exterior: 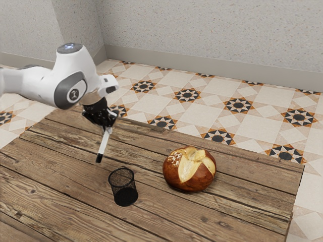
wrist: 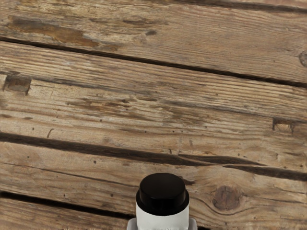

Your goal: Put the marker into the pen holder.

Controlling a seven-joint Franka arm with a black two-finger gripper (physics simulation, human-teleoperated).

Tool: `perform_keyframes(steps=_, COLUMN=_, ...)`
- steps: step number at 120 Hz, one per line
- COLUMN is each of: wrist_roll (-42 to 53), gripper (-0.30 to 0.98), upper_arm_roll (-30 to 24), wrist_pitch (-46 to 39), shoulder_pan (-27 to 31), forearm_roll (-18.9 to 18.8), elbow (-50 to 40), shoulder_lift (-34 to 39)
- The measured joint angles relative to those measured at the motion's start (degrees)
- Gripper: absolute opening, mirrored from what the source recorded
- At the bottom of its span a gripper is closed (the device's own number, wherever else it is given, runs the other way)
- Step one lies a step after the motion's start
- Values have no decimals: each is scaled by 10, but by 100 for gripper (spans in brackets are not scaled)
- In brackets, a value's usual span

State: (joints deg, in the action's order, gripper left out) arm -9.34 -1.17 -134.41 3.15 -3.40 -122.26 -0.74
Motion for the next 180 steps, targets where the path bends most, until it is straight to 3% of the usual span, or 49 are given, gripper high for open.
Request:
perform_keyframes(steps=10, wrist_roll=0, gripper=-10, upper_arm_roll=-2, wrist_pitch=11, shoulder_pan=-32, forearm_roll=-1, elbow=-22, shoulder_lift=66)
perform_keyframes(steps=28, wrist_roll=-1, gripper=-10, upper_arm_roll=-2, wrist_pitch=-14, shoulder_pan=-74, forearm_roll=-3, elbow=-58, shoulder_lift=102)
perform_keyframes(steps=94, wrist_roll=-8, gripper=-10, upper_arm_roll=-3, wrist_pitch=-99, shoulder_pan=-91, forearm_roll=4, elbow=-67, shoulder_lift=34)
perform_keyframes(steps=139, wrist_roll=-6, gripper=-10, upper_arm_roll=-4, wrist_pitch=-175, shoulder_pan=-93, forearm_roll=7, elbow=-147, shoulder_lift=40)
perform_keyframes(steps=164, wrist_roll=9, gripper=34, upper_arm_roll=-1, wrist_pitch=-168, shoulder_pan=-98, forearm_roll=15, elbow=-142, shoulder_lift=70)
perform_keyframes(steps=180, wrist_roll=38, gripper=50, upper_arm_roll=11, wrist_pitch=18, shoulder_pan=-97, forearm_roll=16, elbow=107, shoulder_lift=61)
